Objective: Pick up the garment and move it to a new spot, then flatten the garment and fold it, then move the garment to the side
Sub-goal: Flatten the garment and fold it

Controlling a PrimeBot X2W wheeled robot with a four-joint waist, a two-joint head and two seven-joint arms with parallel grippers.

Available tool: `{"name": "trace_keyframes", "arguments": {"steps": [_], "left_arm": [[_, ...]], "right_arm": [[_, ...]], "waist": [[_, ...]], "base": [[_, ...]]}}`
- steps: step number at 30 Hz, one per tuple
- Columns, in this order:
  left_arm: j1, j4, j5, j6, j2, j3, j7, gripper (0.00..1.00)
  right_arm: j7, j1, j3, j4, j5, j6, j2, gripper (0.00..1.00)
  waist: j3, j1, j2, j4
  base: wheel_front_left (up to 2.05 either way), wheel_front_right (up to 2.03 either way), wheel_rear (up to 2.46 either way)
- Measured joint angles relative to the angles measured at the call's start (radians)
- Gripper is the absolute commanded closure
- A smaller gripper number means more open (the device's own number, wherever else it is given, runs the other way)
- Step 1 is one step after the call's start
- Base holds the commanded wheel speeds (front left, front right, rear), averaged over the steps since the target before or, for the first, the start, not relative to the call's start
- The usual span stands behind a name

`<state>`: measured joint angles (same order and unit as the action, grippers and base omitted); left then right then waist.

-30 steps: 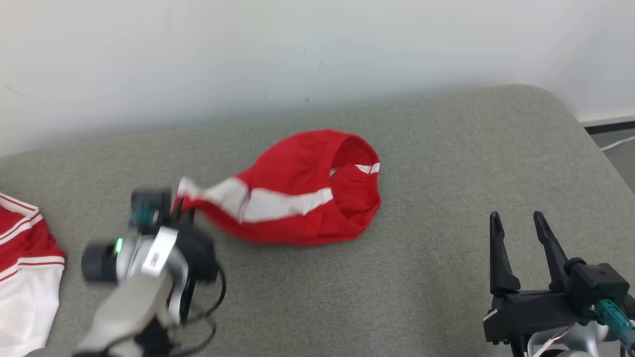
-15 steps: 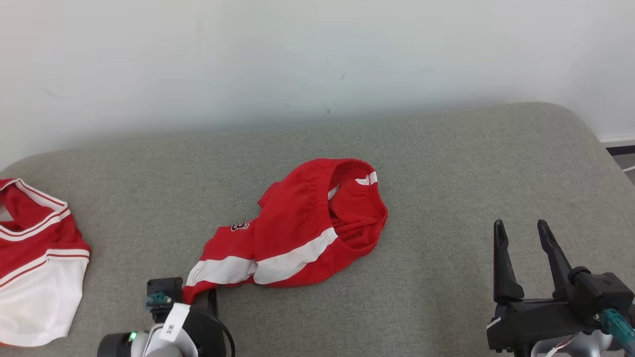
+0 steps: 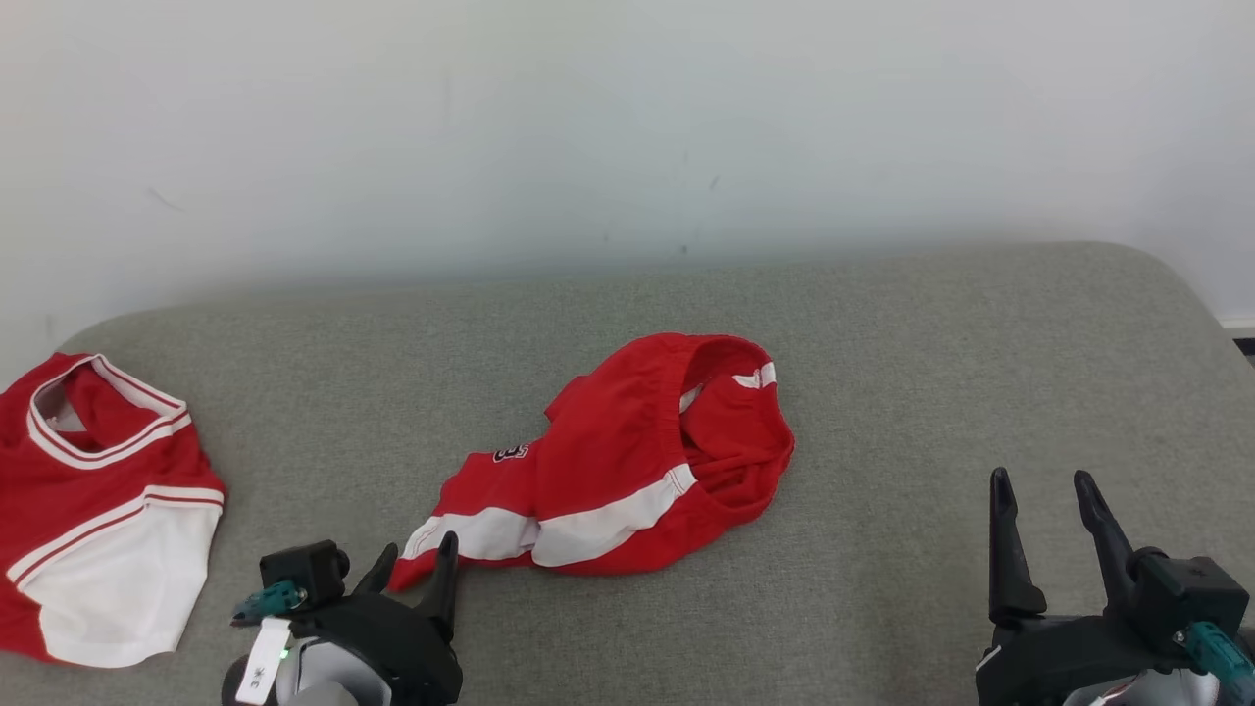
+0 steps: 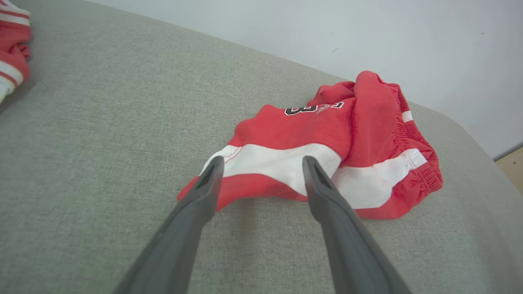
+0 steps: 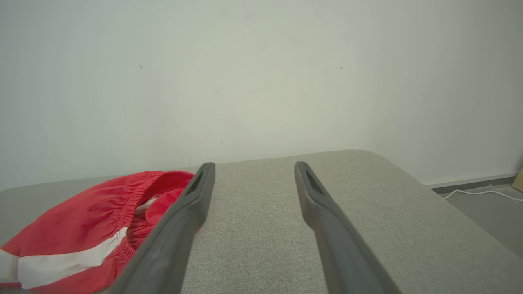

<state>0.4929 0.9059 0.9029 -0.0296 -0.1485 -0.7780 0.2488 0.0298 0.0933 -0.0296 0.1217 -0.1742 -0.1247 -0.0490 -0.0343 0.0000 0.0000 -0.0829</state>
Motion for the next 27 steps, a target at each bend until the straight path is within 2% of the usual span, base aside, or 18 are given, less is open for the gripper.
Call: {"name": "trace_keyframes", "arguments": {"steps": [3, 7, 9, 12, 16, 21, 27], "left_arm": [[-0.046, -0.097, -0.010, 0.001, -0.024, 0.048, 0.000, 0.00], [-0.128, -0.216, -0.032, -0.058, -0.051, 0.131, 0.000, 0.00], [-0.183, -0.315, -0.103, -0.086, -0.081, 0.169, 0.002, 0.00], [-0.237, -0.397, -0.198, -0.094, -0.117, 0.168, 0.002, 0.00], [-0.311, -0.513, -0.264, -0.094, -0.151, 0.190, 0.002, 0.00], [-0.395, -0.644, -0.261, -0.094, -0.156, 0.245, 0.003, 0.00], [-0.479, -0.697, -0.248, -0.094, -0.170, 0.257, 0.003, 0.00]], "right_arm": [[-0.004, 0.001, 0.001, -0.032, -0.015, 0.003, 0.001, 0.00], [-0.005, 0.008, 0.007, -0.066, -0.040, 0.021, 0.000, 0.00], [-0.005, 0.029, 0.006, -0.086, -0.058, 0.029, 0.001, 0.00], [-0.005, 0.043, 0.004, -0.095, -0.082, 0.033, 0.002, 0.00], [-0.013, 0.044, 0.014, -0.120, -0.093, 0.053, 0.002, 0.00], [-0.013, 0.064, 0.019, -0.125, -0.104, 0.054, 0.003, 0.00], [-0.022, 0.083, 0.040, -0.137, -0.107, 0.056, 0.005, 0.00]], "waist": [[-0.012, 0.0000, 0.0000, 0.016], [-0.031, 0.0000, 0.0000, 0.038], [-0.047, 0.0000, 0.0000, 0.056], [-0.061, -0.0001, 0.0000, 0.073], [-0.078, -0.0001, 0.0000, 0.094], [-0.094, -0.0001, -0.0001, 0.114], [-0.097, -0.0001, 0.0000, 0.119]], "base": [[0.00, 0.00, 0.00], [0.00, 0.00, 0.00], [0.00, 0.00, 0.00], [0.00, 0.00, 0.00], [0.00, 0.00, 0.00], [0.00, 0.00, 0.00], [0.00, 0.00, 0.00]]}}
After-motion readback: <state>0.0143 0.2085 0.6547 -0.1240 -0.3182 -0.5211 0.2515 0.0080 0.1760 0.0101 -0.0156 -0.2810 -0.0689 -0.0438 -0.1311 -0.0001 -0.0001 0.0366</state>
